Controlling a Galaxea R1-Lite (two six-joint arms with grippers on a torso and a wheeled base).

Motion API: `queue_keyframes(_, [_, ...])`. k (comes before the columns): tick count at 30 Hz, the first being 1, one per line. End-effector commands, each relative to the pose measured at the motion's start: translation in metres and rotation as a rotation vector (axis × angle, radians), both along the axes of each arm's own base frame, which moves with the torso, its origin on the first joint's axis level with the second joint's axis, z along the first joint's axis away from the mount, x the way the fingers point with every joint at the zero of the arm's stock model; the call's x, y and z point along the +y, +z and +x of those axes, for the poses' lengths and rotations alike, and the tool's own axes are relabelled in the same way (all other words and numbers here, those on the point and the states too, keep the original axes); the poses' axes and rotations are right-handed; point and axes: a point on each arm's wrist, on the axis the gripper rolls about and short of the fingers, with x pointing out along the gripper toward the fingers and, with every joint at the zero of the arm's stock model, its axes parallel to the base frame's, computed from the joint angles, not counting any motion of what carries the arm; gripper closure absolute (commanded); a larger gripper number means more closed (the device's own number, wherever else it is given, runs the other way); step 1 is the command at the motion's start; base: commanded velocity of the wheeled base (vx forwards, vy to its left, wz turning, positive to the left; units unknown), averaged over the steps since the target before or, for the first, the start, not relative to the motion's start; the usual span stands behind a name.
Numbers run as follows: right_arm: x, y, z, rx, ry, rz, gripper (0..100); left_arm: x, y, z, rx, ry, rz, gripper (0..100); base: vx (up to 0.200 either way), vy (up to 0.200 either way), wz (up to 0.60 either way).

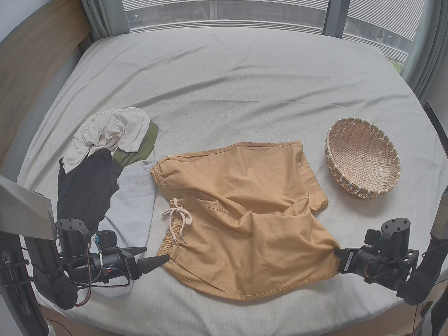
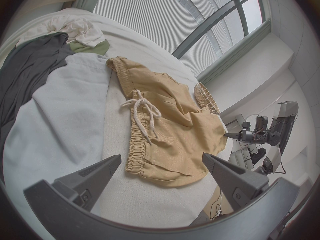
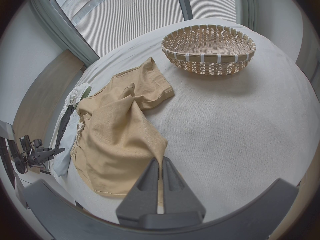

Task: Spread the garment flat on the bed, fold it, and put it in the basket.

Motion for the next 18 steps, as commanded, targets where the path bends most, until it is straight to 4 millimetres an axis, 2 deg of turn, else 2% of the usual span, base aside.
queue_keyframes(1, [-0.001, 0.0, -0.002, 0.005, -0.003, 0.0, 100, 0.0, -0.012, 0.002, 0.041, 0.003, 0.007, 0, 0.0, 0.0, 0.0])
queue_keyframes(8, [-0.002, 0.0, -0.003, 0.009, -0.004, -0.003, 100, 0.0, -0.024, 0.006, 0.079, 0.059, 0.04, 0, 0.0, 0.0, 0.0])
queue_keyframes(18, [-0.001, 0.001, -0.006, -0.027, 0.003, 0.012, 100, -0.017, -0.035, 0.022, 0.101, 0.044, -0.006, 0, 0.0, 0.0, 0.0])
